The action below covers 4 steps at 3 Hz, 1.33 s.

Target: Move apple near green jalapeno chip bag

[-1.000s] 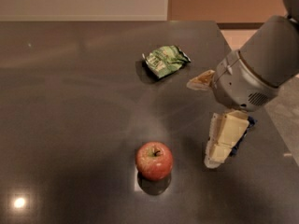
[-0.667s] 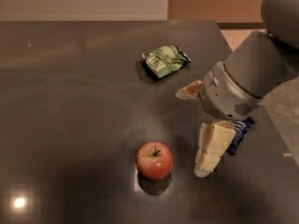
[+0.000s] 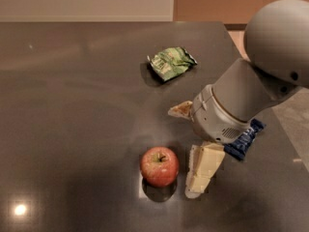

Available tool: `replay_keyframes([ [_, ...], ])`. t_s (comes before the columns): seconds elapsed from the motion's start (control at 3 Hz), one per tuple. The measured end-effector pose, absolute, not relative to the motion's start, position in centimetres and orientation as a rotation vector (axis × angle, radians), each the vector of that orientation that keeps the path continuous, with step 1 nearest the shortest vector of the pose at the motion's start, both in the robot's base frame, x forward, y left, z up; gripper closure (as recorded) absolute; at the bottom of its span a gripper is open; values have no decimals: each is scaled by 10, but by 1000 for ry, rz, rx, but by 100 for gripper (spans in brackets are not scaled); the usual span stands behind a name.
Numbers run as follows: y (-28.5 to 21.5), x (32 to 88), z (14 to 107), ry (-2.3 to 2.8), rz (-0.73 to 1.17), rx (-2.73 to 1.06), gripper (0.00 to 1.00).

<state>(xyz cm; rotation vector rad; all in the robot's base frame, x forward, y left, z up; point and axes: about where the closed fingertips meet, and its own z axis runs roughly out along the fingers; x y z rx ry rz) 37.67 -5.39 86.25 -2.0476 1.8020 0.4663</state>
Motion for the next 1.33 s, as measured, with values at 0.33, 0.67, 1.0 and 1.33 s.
replay_keyframes([
  [0.33,-39,368,852,1776,498,-2067,0],
  [0.67,-26,362,846,1746,530,-2088,0],
  [1.0,-20,363,844,1733,560,-2088,18],
  [1.33,-22,364,844,1732,568,-2081,42],
])
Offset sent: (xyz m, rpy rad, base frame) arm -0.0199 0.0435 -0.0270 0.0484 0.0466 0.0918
